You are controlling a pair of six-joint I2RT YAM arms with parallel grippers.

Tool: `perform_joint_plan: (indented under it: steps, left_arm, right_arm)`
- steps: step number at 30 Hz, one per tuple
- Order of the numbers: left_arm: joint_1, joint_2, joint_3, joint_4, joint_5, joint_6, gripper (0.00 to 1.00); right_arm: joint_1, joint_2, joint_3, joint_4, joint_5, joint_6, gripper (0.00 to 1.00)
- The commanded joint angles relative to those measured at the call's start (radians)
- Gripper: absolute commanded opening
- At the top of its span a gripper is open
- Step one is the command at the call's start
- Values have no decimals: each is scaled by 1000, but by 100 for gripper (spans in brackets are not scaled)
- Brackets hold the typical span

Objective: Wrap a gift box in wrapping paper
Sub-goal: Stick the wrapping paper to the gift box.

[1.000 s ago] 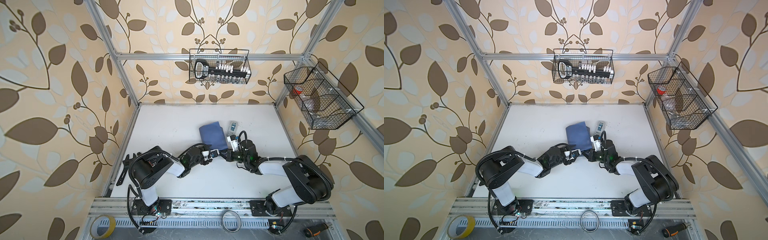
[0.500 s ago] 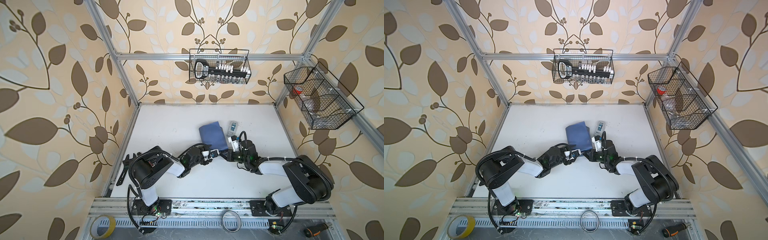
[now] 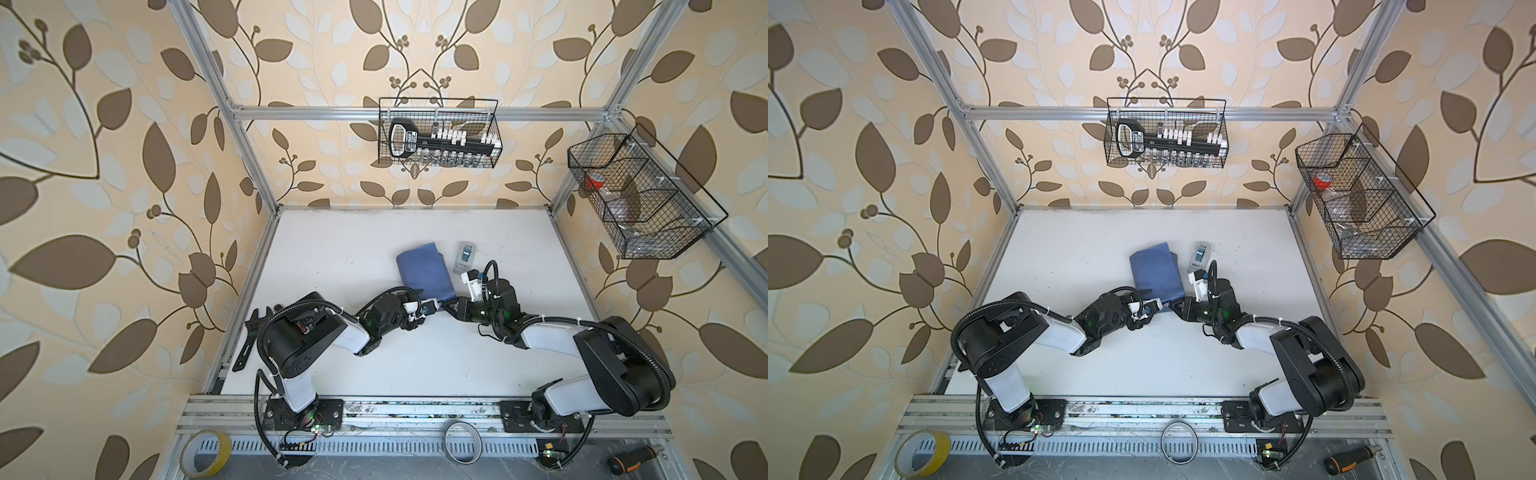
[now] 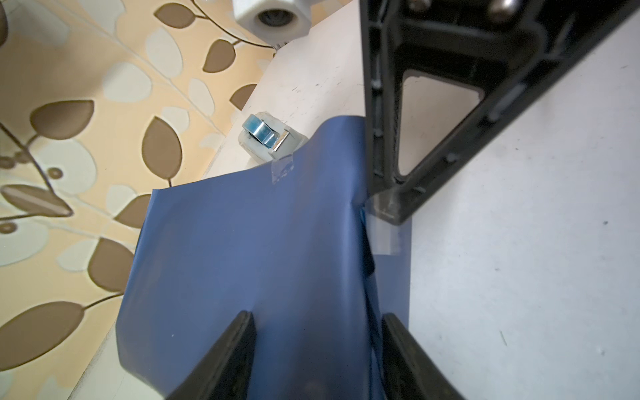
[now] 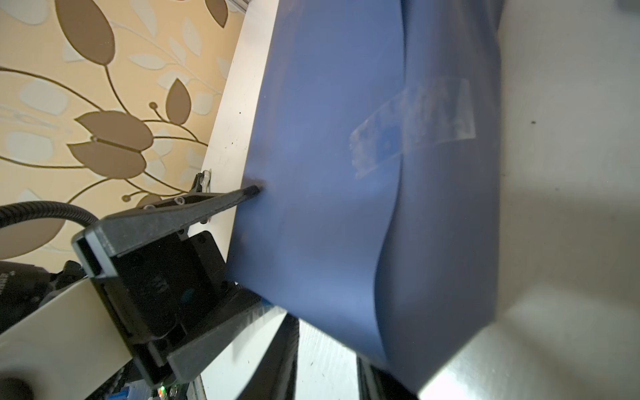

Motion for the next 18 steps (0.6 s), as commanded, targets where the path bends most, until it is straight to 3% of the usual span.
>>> perform_joint_plan:
  steps: [1, 4, 11, 18]
  left_arm:
    - [5, 15, -24, -62, 3, -8, 58]
    - [5, 16, -23, -62, 3, -8, 58]
    - [5, 16, -21, -62, 4, -8, 58]
    - [5, 15, -21, -62, 4, -8, 58]
  right_arm:
    - [-5, -39, -25, -59, 21, -40, 32]
    - [8, -70, -33, -72, 24, -54, 32]
    - [61, -55, -15, -21, 11, -39, 16]
    - [77, -43, 19, -4, 13, -23, 12]
